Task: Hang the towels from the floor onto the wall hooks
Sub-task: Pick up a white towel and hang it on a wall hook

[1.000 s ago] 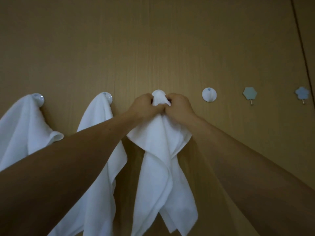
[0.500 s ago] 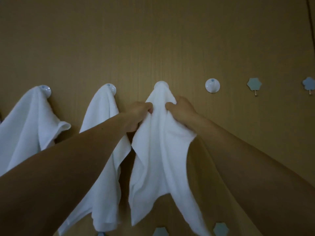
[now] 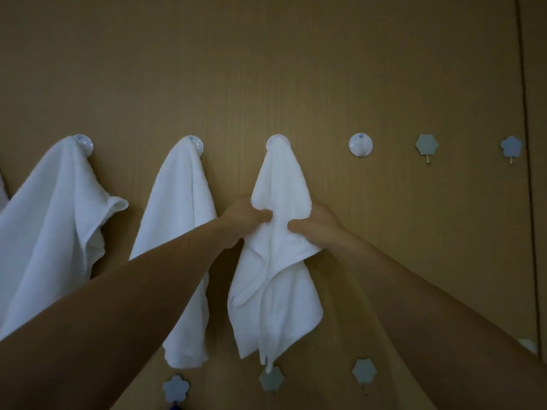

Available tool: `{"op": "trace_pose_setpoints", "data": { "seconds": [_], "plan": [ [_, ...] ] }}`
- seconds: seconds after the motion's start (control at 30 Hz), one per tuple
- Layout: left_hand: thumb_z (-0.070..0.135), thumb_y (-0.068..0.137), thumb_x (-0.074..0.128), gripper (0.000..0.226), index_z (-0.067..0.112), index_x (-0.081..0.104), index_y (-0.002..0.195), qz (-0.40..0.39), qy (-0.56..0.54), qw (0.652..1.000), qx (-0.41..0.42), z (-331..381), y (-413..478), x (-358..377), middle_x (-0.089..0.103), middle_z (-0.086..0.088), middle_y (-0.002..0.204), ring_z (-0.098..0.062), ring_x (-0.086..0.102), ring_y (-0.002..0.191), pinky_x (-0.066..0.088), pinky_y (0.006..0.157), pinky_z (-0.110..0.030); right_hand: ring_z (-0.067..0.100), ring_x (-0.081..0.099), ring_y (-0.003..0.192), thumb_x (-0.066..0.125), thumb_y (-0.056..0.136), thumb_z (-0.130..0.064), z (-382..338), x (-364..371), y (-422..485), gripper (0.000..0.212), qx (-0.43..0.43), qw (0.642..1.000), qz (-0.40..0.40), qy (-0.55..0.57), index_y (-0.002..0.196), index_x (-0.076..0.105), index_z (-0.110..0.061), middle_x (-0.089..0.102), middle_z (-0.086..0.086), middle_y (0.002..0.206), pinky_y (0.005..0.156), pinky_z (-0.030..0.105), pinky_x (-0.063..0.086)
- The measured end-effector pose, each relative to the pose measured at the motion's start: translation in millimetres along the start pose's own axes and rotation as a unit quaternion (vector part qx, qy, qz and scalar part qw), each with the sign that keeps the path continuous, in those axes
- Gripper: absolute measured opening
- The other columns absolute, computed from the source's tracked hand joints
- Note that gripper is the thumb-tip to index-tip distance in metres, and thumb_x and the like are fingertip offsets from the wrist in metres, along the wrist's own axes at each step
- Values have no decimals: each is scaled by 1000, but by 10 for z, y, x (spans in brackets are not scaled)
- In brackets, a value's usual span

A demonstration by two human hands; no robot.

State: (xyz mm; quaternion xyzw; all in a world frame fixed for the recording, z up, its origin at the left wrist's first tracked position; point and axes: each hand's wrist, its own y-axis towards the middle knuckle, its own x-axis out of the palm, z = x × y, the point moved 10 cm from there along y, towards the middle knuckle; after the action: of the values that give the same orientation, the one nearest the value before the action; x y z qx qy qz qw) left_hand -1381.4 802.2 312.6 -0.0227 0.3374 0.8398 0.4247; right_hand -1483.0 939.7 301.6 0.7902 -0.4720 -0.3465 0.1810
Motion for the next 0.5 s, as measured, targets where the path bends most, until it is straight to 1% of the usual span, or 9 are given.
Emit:
{"op": "trace_pose_setpoints", "data": {
  "seconds": [0.07,0.13,0.2,0.27,0.33,0.37,0.4,0.47,0.5],
  "plan": [
    [23,83,71,40,13,57,119,31,29,998,47,57,-110,12,62,0,108,-19,61,100,47,68,-21,16,62,104,78,73,-29,0,7,-113,61,1,1000,20,7,128,55,-17,63,0,119,83,30,52],
    [26,82,72,54,9,50,128,59,67,994,68,70,-250,24,59,-4,118,-19,57,107,47,77,-24,15,61,106,81,69,-35,-29,10,-271,72,5,1000,31,1,132,51,-18,62,-2,122,84,31,53],
    [29,80,72,67,5,42,135,79,98,990,69,45,-378,13,54,-8,129,-23,53,116,46,87,-30,16,61,108,82,67,-42,-28,11,-486,79,25,999,42,-7,134,48,-18,60,-3,123,87,36,55],
    [32,80,71,73,4,38,138,75,109,989,70,21,-532,23,49,-12,134,-27,49,122,45,97,-38,14,63,105,81,69,-42,-11,6,-740,68,33,998,58,-8,128,55,-20,63,-4,119,84,33,56],
    [33,80,70,79,5,30,142,53,93,992,66,-31,-739,52,42,-14,139,-29,43,128,40,105,-44,8,65,98,79,72,-38,19,7,-1028,44,42,996,81,-11,112,61,-29,65,-12,109,72,20,53],
    [33,82,70,82,5,25,144,38,82,994,64,-87,-862,84,38,-14,143,-28,39,132,36,108,-43,3,63,94,78,73,-39,67,11,-1180,39,60,994,93,-23,107,60,-33,62,-16,108,67,15,49],
    [32,83,69,84,5,21,146,22,78,995,62,-155,-995,126,35,-13,146,-27,36,134,33,110,-39,3,60,96,77,75,-42,115,39,-1348,46,84,991,97,-35,113,57,-28,57,-14,110,67,14,45],
    [28,85,67,84,4,17,147,-11,87,995,50,-342,-1274,233,31,-14,149,-27,33,136,29,111,-34,13,53,113,73,76,-51,269,111,-1689,84,151,982,91,-72,140,38,-10,49,0,134,79,20,42],
    [27,86,67,84,4,16,148,-24,85,995,36,-460,-1409,286,30,-16,150,-29,33,136,29,111,-35,16,50,114,72,76,-53,329,158,-1872,92,174,977,82,-90,144,30,-7,45,5,141,82,23,40]
  ]
}}
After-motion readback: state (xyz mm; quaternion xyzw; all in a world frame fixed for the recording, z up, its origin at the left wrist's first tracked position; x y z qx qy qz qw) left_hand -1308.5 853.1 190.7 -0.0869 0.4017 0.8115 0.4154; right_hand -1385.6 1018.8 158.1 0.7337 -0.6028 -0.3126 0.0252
